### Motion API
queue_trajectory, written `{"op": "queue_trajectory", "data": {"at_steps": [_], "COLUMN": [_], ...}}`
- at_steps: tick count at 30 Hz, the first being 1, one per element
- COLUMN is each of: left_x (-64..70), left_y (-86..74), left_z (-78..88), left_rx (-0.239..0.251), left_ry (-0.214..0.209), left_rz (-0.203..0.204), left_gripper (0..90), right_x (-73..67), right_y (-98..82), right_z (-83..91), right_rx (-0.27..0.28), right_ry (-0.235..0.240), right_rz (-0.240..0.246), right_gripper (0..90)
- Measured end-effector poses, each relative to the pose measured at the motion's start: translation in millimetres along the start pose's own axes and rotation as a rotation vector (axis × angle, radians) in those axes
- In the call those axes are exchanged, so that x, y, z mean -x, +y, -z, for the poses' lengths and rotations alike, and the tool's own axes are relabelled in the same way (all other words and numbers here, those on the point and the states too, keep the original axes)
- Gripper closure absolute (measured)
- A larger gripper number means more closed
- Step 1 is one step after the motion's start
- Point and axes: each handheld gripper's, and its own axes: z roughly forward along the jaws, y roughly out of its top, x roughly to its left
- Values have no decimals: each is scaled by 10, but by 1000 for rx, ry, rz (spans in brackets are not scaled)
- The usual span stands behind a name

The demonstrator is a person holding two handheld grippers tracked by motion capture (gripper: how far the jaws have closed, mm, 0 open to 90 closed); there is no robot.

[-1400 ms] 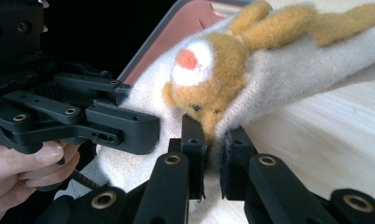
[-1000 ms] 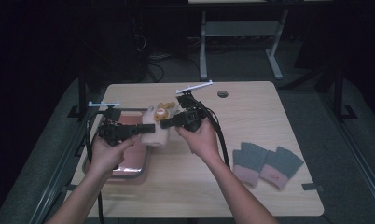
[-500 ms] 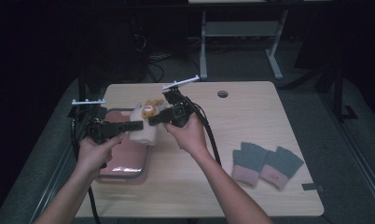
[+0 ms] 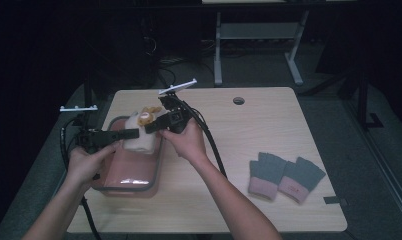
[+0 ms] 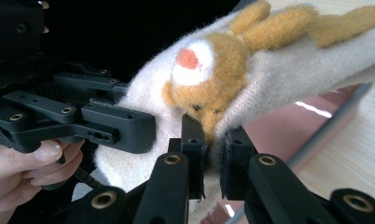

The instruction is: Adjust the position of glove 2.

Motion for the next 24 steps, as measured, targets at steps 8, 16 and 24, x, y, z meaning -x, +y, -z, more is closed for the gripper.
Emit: {"op": "queue_trajectory", "data": {"at_steps": [8, 16, 24], "left_x": [-209, -343, -454], "left_y": [-52, -120, -174], "left_z": [129, 161, 150], "left_rx": [2, -11, -35], "left_ry": [18, 32, 50], "left_rz": [40, 61, 76], "left_gripper": [686, 687, 692], "right_x": [-27, -6, 38], "right_y": [76, 63, 38], "right_z": [-274, -467, -611], "right_rx": [-26, -46, -65], "right_ry": [30, 40, 44], "right_rz": [-3, -11, -21], "right_gripper": [822, 821, 820]}}
